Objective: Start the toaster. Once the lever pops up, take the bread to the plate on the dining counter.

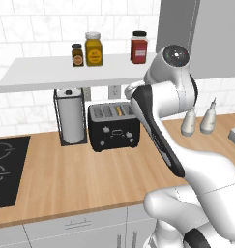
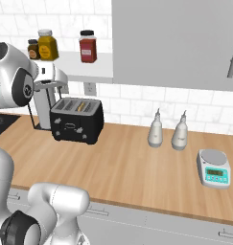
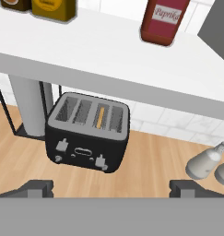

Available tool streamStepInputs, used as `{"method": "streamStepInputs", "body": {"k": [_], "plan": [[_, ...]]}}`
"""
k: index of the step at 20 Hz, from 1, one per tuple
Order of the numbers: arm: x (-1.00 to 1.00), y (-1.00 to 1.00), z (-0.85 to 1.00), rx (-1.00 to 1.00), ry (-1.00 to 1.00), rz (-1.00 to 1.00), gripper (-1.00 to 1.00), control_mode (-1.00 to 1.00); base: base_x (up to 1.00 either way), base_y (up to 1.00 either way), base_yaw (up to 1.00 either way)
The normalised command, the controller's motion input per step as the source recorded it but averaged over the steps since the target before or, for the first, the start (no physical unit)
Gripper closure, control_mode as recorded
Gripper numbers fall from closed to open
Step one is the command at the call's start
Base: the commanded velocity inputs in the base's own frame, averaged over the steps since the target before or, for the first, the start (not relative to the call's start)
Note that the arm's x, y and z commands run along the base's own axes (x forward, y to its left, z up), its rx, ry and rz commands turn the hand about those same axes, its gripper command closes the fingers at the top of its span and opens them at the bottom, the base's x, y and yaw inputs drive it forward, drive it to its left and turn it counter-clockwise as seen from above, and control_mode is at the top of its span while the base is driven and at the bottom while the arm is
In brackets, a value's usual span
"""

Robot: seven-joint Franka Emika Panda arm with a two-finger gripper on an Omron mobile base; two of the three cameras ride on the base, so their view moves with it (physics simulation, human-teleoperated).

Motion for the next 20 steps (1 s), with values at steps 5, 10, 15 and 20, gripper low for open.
{"method": "streamStepInputs", "body": {"k": [5,10,15,20], "plan": [[0.0,0.0,0.0,0.0,0.0,0.0,-1.0,-1.0,0.0,0.0,0.0],[0.0,0.0,0.0,0.0,0.0,0.0,-1.0,-1.0,0.0,0.0,0.0],[0.0,0.0,0.0,0.0,0.0,0.0,-1.0,-1.0,0.0,0.0,0.0],[0.0,0.0,0.0,0.0,0.0,0.0,-1.0,-1.0,0.0,0.0,0.0]]}}
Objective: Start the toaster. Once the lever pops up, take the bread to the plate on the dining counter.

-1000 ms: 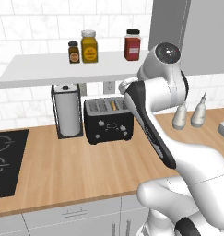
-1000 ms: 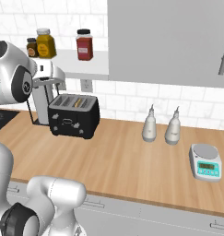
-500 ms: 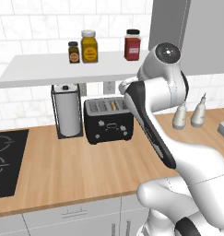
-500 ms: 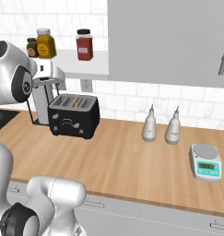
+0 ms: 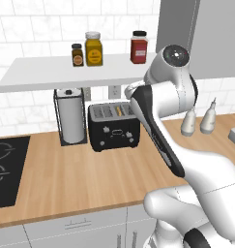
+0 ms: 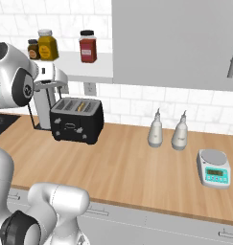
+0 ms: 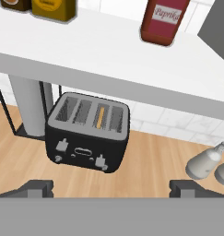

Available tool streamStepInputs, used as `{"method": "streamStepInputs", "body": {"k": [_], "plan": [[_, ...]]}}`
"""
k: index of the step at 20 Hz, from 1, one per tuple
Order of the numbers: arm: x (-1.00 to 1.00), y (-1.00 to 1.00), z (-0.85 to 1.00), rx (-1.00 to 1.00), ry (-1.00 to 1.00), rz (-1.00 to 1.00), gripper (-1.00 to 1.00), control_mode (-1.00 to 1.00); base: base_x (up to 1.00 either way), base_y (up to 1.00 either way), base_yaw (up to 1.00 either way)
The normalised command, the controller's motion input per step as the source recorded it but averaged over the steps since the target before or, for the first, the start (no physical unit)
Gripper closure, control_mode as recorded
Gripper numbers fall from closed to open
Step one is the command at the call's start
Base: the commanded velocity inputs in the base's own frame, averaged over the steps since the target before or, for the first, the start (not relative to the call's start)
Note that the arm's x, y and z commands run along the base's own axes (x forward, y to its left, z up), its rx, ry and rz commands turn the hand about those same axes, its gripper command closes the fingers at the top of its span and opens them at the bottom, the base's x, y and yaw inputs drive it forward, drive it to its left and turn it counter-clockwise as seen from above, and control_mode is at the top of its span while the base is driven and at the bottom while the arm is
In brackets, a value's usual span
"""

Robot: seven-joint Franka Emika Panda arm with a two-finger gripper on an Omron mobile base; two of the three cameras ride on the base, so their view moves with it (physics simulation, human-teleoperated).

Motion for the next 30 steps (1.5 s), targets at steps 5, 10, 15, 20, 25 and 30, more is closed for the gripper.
{"method": "streamStepInputs", "body": {"k": [5,10,15,20,25,30], "plan": [[0.0,0.0,0.0,0.0,0.0,0.0,-1.0,-1.0,0.0,0.0,0.0],[0.0,0.0,0.0,0.0,0.0,0.0,-1.0,-1.0,0.0,0.0,0.0],[0.0,0.0,0.0,0.0,0.0,0.0,-1.0,-1.0,0.0,0.0,0.0],[0.0,0.0,0.0,0.0,0.0,0.0,-1.0,-1.0,0.0,0.0,0.0],[0.0,0.0,0.0,0.0,0.0,0.0,-1.0,-1.0,0.0,0.0,0.0],[0.0,0.0,0.0,0.0,0.0,0.0,-1.0,-1.0,0.0,0.0,0.0]]}}
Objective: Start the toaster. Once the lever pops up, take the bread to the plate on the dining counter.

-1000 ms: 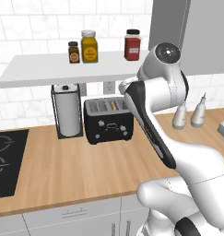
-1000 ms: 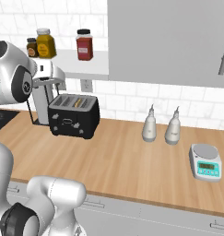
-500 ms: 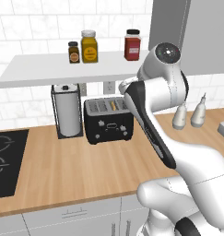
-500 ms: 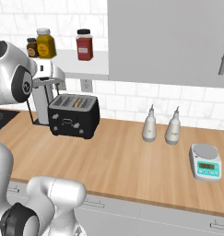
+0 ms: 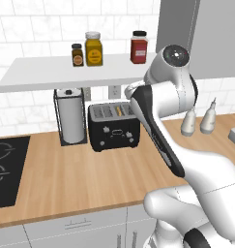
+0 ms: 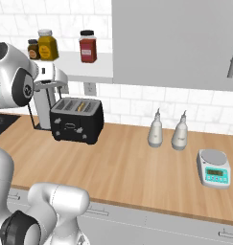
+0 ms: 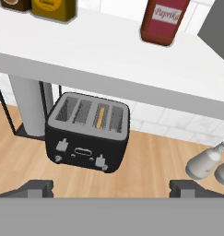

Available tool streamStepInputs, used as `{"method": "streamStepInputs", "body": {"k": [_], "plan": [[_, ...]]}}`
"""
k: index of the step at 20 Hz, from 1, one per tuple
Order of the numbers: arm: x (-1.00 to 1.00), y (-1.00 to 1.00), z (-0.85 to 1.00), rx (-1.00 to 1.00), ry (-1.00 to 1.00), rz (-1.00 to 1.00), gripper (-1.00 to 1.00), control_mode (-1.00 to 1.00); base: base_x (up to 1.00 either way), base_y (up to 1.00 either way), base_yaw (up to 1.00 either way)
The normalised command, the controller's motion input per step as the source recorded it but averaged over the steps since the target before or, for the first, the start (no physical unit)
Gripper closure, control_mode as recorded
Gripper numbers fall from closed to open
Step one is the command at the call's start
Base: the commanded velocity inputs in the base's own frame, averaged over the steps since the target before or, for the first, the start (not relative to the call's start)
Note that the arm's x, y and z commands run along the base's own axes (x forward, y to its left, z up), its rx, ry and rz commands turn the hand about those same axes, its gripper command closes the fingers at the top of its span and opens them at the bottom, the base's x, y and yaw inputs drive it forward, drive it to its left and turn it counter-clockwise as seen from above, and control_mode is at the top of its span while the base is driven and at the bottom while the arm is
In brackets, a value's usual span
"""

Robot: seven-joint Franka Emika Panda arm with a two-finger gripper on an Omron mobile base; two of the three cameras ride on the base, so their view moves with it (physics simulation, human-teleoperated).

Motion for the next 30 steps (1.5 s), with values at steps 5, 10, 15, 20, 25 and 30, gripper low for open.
{"method": "streamStepInputs", "body": {"k": [5,10,15,20,25,30], "plan": [[0.0,0.0,0.0,0.0,0.0,0.0,-1.0,-1.0,0.0,0.0,0.0],[0.0,0.0,0.0,0.0,0.0,0.0,-1.0,-1.0,0.0,0.0,0.0],[0.0,0.0,0.0,0.0,0.0,0.0,-1.0,-1.0,0.0,0.0,0.0],[0.0,0.0,0.0,0.0,0.0,0.0,-1.0,-1.0,0.0,0.0,0.0],[0.0,0.0,0.0,0.0,0.0,0.0,-1.0,-1.0,0.0,0.0,0.0],[0.0,0.0,0.0,0.0,0.0,0.0,-1.0,-1.0,0.0,0.0,0.0]]}}
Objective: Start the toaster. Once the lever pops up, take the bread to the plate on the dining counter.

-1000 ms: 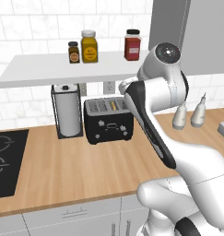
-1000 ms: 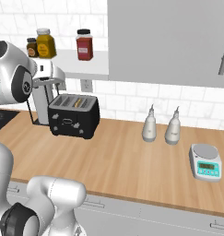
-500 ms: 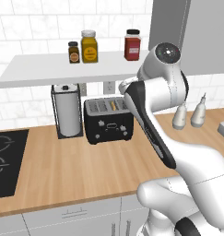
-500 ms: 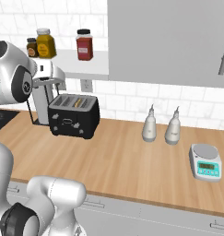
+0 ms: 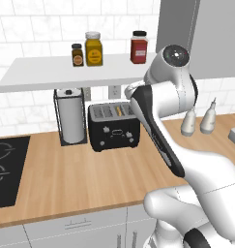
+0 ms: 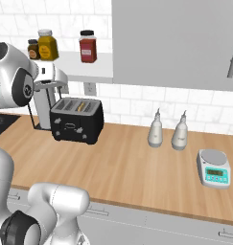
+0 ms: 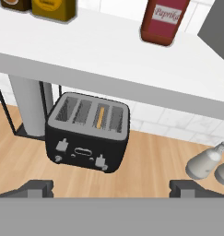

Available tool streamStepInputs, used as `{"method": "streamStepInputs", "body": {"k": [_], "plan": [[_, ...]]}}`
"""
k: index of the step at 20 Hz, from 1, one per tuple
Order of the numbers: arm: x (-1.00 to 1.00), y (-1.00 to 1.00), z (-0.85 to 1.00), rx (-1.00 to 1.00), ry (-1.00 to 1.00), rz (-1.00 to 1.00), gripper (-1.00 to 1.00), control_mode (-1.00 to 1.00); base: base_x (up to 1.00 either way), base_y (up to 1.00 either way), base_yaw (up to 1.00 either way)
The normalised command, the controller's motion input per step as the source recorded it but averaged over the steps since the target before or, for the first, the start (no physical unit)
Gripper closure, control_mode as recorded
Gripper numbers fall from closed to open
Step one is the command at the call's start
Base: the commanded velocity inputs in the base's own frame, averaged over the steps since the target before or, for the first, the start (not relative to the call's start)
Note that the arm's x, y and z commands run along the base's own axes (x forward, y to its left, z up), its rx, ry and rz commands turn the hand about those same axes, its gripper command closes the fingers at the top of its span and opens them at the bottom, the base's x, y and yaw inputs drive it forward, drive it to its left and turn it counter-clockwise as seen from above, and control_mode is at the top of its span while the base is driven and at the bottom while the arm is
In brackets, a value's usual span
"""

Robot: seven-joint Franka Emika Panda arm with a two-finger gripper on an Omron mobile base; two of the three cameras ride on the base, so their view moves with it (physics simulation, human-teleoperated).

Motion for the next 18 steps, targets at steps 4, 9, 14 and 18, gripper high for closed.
{"method": "streamStepInputs", "body": {"k": [4,9,14,18], "plan": [[0.0,0.0,0.0,0.0,0.0,0.0,-1.0,-1.0,0.0,0.0,0.0],[0.0,0.0,0.0,0.0,0.0,0.0,-1.0,-1.0,0.0,0.0,0.0],[0.0,0.0,0.0,0.0,0.0,0.0,-1.0,-1.0,0.0,0.0,0.0],[0.0,0.0,0.0,0.0,0.0,0.0,-1.0,-1.0,0.0,0.0,0.0]]}}
